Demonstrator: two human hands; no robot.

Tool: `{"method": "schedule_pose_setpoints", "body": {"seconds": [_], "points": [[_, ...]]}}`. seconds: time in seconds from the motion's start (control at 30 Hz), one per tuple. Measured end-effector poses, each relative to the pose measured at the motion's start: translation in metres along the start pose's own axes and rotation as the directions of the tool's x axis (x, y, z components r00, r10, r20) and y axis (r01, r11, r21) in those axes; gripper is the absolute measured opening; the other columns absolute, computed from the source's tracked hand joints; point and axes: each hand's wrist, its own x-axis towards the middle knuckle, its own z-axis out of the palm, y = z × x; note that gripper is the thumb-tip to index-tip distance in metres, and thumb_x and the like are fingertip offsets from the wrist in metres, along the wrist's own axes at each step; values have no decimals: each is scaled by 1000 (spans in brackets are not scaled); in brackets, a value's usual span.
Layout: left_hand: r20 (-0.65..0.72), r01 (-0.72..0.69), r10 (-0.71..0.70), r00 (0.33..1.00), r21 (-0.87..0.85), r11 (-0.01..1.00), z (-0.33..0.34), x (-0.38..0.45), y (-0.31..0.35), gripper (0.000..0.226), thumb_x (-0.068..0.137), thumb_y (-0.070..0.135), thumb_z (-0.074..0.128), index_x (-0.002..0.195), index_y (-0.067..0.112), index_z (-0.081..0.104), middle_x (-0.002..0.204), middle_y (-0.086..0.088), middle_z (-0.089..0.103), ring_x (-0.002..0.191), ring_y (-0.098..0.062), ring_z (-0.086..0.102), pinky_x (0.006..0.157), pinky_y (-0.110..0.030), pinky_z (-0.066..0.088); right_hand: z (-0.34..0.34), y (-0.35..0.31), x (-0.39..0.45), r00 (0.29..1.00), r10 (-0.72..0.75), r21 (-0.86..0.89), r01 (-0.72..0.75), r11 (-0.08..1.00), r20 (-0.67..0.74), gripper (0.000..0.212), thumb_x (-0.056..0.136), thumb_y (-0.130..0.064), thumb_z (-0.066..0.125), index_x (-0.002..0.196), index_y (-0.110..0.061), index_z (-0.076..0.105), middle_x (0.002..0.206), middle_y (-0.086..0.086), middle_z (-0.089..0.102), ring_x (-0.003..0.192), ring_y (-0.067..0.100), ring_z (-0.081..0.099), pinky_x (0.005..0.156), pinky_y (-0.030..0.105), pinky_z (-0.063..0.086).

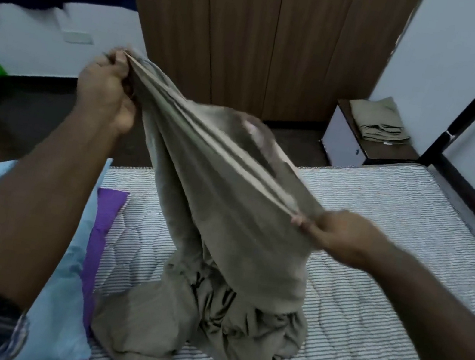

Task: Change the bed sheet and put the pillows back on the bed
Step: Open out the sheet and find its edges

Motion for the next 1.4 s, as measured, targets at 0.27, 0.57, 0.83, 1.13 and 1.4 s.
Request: {"method": "schedule_pose_setpoints", "body": {"seconds": [0.27,0.57,0.83,1.13,1.4], "points": [[103,58,-65,993,68,996,-47,-31,-39,38,103,14,49,83,26,78,87,3,68,84,-12,64,89,-39,52,132,40,18,868,399,-99,-388,916,297,55,98,-47,40,123,-6,67,126,14,67,116,28,62,95,32,48],[19,59,-62,998,112,992,-81,-40,-44,35,104,11,48,85,23,76,86,2,70,80,-10,66,75,-31,60,139,42,17,936,331,-206,-350,914,-123,34,90,-42,59,114,-17,64,118,8,61,104,30,66,80,42,58],[-89,64,-62,994,23,998,-93,-31,-48,29,103,11,49,92,22,73,86,2,72,77,-9,67,81,-31,60,123,51,7,934,264,-41,-281,959,-241,29,87,-19,60,115,-13,57,114,8,62,104,31,63,82,38,51],[-84,76,-74,994,21,997,-94,-39,-56,49,105,11,44,78,30,81,73,7,63,63,-4,52,70,-21,54,111,67,7,861,387,321,-284,903,-328,11,75,-14,70,86,-15,68,81,3,69,79,25,65,67,29,46],[-142,79,-69,987,62,995,-92,-45,-65,43,104,14,47,81,28,80,73,6,61,62,-6,50,69,-28,53,107,70,14,924,233,-126,-281,951,-304,25,93,-17,51,113,-5,59,118,18,53,91,41,65,75,43,53]]}}
